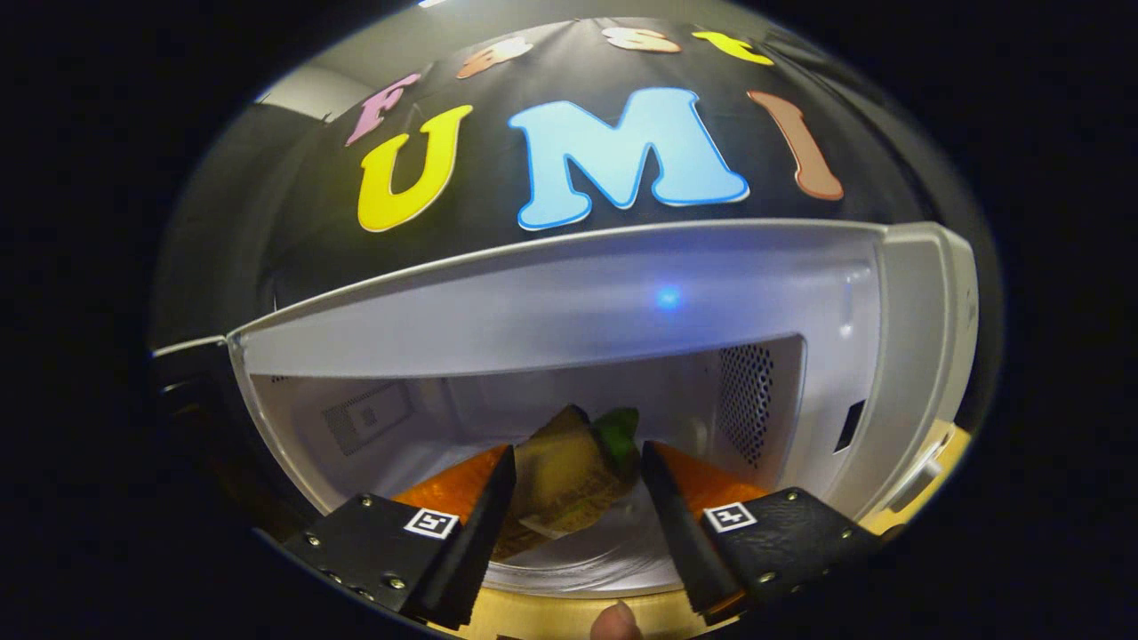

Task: Open the microwave, put the food inside, and close the microwave door.

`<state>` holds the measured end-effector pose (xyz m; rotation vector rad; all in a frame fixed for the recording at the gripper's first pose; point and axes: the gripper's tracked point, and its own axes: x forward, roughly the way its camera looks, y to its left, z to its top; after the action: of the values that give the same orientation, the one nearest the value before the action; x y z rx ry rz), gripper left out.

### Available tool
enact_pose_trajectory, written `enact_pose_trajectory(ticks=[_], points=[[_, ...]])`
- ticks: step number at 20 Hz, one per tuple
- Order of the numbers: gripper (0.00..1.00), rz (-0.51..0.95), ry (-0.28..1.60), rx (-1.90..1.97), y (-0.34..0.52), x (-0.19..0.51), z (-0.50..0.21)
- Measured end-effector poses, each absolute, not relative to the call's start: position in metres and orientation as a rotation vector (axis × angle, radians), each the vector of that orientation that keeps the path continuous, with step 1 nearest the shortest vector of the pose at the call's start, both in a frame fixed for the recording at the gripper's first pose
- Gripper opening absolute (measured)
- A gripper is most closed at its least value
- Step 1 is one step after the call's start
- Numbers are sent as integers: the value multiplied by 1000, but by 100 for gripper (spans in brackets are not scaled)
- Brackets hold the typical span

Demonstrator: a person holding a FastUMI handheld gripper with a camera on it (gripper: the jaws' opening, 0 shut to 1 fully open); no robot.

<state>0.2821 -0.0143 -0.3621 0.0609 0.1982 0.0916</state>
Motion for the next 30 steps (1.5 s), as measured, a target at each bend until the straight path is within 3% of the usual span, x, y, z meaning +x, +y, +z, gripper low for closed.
enact_pose_trajectory(ticks=[10, 16, 30], points=[[87, 280, 309, 74, 8, 219, -348], [87, 413, 283, 69, 22, 135, -311], [87, 542, 218, 46, 29, -39, -256]])
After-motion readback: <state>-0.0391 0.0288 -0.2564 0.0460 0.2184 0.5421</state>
